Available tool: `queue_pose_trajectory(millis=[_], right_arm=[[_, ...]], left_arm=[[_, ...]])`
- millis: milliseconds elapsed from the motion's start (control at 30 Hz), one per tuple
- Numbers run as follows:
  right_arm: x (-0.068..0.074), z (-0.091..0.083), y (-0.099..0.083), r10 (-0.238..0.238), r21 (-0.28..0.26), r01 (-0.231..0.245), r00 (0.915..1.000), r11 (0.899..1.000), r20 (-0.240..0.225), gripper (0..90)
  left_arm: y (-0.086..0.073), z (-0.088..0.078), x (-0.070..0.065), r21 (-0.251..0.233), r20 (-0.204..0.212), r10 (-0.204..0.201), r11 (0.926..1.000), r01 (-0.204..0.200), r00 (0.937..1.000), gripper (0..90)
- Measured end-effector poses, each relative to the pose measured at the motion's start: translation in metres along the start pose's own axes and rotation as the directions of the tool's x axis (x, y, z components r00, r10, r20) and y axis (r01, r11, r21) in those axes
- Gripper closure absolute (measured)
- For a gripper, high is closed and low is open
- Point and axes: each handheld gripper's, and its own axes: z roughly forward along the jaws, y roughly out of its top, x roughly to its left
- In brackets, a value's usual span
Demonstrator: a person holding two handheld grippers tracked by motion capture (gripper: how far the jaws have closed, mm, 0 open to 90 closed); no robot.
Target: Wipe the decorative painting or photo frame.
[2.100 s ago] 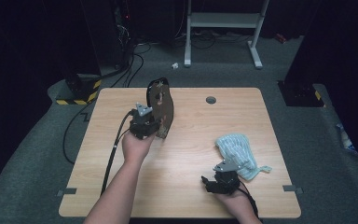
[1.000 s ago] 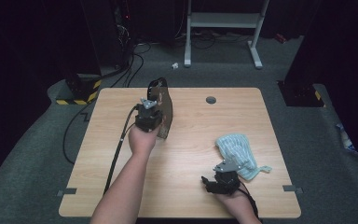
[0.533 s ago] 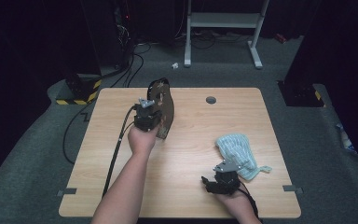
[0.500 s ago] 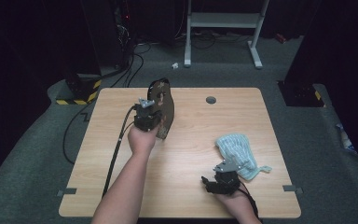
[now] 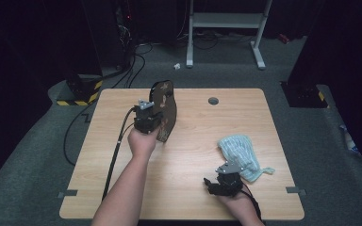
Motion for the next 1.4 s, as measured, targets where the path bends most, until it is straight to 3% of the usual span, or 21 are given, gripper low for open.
queue_pose_trajectory(millis=[500,933,1400], right_arm=[[0.001,0.000,0.000,0.010,0.003,-0.010,1.0000,1.000,-0.001,22.6],[0.000,0.000,0.000,0.004,0.001,-0.004,1.0000,1.000,0.001,22.6],[0.000,0.000,0.000,0.006,0.002,-0.006,1.0000,1.000,0.001,22.6]], left_arm=[[-0.019,-0.041,0.008,-0.041,0.042,0.010,0.9991,-0.009,0.9991,80.7],[-0.032,-0.079,0.001,-0.068,0.083,0.042,0.9970,-0.036,0.9957,80.7],[-0.055,-0.100,-0.009,-0.074,0.116,0.042,0.9967,-0.034,0.9923,80.7]])
